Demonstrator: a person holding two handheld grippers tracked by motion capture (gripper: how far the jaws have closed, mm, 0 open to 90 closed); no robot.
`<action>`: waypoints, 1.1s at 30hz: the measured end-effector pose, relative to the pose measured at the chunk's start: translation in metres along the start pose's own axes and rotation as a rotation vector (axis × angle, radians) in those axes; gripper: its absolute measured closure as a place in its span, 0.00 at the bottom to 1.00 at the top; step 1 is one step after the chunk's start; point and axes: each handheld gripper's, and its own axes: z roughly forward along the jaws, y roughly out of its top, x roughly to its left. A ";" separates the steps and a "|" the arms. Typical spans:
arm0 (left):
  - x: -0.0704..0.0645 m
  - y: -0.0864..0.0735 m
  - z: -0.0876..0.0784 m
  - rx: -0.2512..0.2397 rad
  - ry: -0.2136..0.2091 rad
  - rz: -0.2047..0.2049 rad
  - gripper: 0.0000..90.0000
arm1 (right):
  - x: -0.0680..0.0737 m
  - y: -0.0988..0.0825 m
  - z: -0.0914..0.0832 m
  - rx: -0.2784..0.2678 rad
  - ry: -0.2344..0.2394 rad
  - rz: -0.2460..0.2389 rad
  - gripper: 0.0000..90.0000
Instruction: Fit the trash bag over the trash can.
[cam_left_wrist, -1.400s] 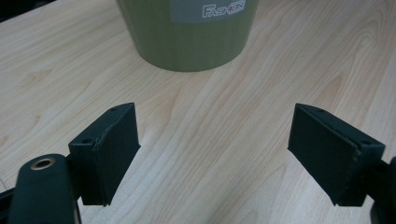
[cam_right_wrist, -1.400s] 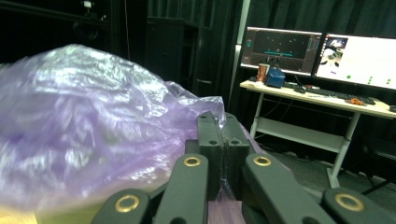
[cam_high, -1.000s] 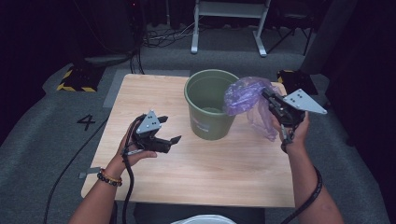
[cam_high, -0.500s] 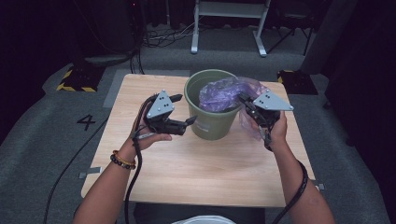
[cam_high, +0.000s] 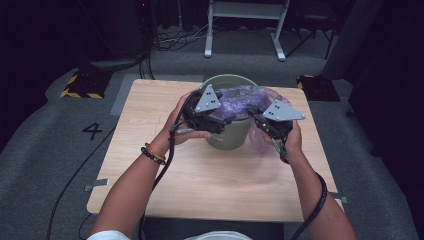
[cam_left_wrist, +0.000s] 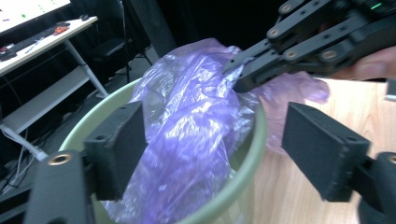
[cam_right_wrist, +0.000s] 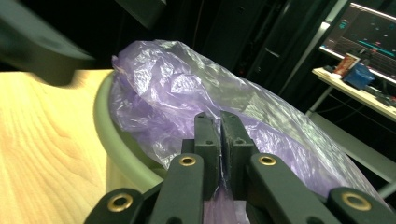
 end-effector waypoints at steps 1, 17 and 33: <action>0.002 -0.001 0.003 -0.002 0.004 -0.007 0.35 | 0.000 0.000 -0.001 -0.004 0.006 0.002 0.97; 0.015 -0.016 0.022 0.120 0.040 0.062 1.00 | 0.002 -0.006 -0.004 -0.022 0.051 0.030 0.76; 0.031 -0.031 0.017 0.133 0.081 0.003 1.00 | 0.008 -0.059 -0.048 0.091 0.017 -0.019 0.36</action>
